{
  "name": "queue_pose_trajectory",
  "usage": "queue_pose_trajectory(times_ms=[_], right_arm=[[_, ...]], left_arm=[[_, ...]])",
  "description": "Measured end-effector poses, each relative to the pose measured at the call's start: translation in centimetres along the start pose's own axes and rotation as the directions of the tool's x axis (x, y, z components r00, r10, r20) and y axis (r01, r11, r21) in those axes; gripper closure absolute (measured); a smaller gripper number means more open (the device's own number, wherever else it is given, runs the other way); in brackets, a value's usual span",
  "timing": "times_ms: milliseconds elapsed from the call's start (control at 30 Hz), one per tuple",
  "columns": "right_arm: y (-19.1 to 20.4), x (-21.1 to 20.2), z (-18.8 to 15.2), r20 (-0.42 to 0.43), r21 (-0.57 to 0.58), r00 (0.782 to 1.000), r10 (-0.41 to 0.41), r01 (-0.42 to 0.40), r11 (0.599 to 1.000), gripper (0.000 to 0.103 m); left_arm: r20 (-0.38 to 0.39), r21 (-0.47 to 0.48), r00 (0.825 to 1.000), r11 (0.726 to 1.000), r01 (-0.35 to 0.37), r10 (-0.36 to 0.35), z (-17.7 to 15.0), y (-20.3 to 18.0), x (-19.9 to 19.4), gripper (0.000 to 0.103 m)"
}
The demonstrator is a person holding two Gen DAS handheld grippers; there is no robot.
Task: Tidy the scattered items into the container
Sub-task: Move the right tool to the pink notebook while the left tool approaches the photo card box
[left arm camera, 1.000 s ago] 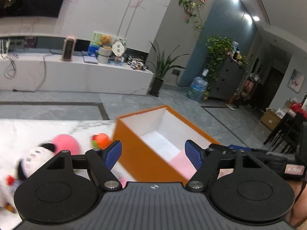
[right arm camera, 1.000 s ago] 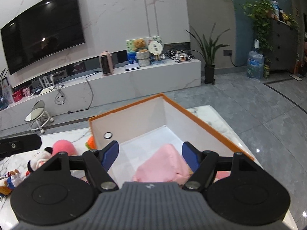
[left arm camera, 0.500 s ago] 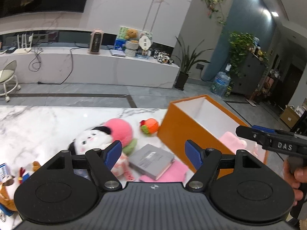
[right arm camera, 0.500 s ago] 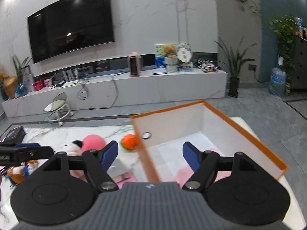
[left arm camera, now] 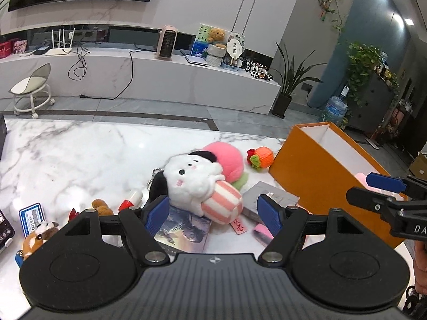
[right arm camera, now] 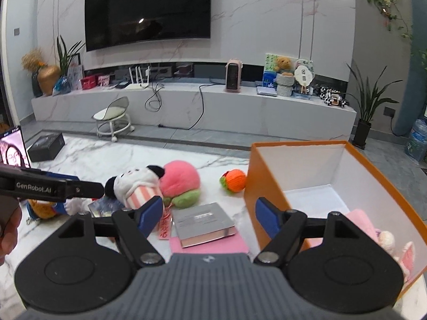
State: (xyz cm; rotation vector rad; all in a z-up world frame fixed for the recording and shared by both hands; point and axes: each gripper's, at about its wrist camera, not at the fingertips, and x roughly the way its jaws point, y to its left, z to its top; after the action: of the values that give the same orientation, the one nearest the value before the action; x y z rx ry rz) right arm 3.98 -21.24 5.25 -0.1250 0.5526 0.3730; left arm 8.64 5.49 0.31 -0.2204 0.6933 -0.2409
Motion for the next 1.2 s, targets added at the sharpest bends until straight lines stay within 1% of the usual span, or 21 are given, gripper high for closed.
queue_pose_trajectory(times_ms=[167, 267, 467, 567, 633, 700, 800, 1000, 1133, 1200], right_arm=[[0.9, 1.4, -0.8, -0.049, -0.031, 0.999, 0.008, -0.010, 0.999, 0.024], [1.3, 2.5, -1.3, -0.075, -0.048, 0.997, 0.009, -0.013, 0.999, 0.023], [1.7, 4.0, -1.7, -0.112, -0.055, 0.994, 0.012, -0.018, 0.998, 0.023], [1.6, 4.4, -1.8, -0.121, -0.055, 0.993, 0.011, -0.018, 0.998, 0.023], [1.5, 4.7, -1.9, -0.128, -0.053, 0.992, 0.010, -0.017, 0.998, 0.023], [1.3, 5.0, -1.9, -0.136, -0.050, 0.991, 0.009, -0.016, 0.999, 0.023], [1.1, 5.5, -1.8, -0.147, -0.039, 0.989, 0.014, -0.020, 0.999, 0.023], [1.2, 6.0, -1.9, -0.161, -0.037, 0.987, 0.027, -0.033, 0.999, 0.023], [1.2, 6.1, -1.8, -0.165, -0.030, 0.986, 0.033, -0.038, 0.999, 0.023], [1.1, 6.1, -1.8, -0.166, -0.025, 0.985, 0.037, -0.042, 0.999, 0.023]], left_arm=[[-0.036, 0.002, 0.999, 1.000, 0.006, -0.006, -0.5, 0.3, 1.5, 0.017], [-0.058, 0.044, 0.998, 0.999, 0.005, -0.002, -1.1, -0.2, 2.3, 0.017], [-0.088, 0.142, 0.995, 0.989, -0.033, 0.046, -2.6, 0.2, 3.7, 0.017], [-0.090, 0.189, 0.993, 0.981, -0.052, 0.070, -3.5, 0.9, 4.3, 0.017], [-0.071, 0.213, 0.994, 0.975, -0.067, 0.084, -3.9, 1.2, 4.5, 0.013], [-0.048, 0.236, 0.994, 0.968, -0.082, 0.096, -4.3, 1.3, 4.6, 0.012], [-0.043, 0.277, 0.993, 0.956, -0.095, 0.111, -4.3, 1.0, 4.9, 0.011], [-0.020, 0.294, 0.994, 0.951, -0.097, 0.107, -3.9, 1.2, 5.6, 0.008], [-0.022, 0.266, 0.996, 0.960, -0.081, 0.090, -3.6, 2.1, 6.2, 0.001], [-0.036, 0.250, 0.996, 0.966, -0.068, 0.080, -3.5, 2.4, 6.5, 0.000]])
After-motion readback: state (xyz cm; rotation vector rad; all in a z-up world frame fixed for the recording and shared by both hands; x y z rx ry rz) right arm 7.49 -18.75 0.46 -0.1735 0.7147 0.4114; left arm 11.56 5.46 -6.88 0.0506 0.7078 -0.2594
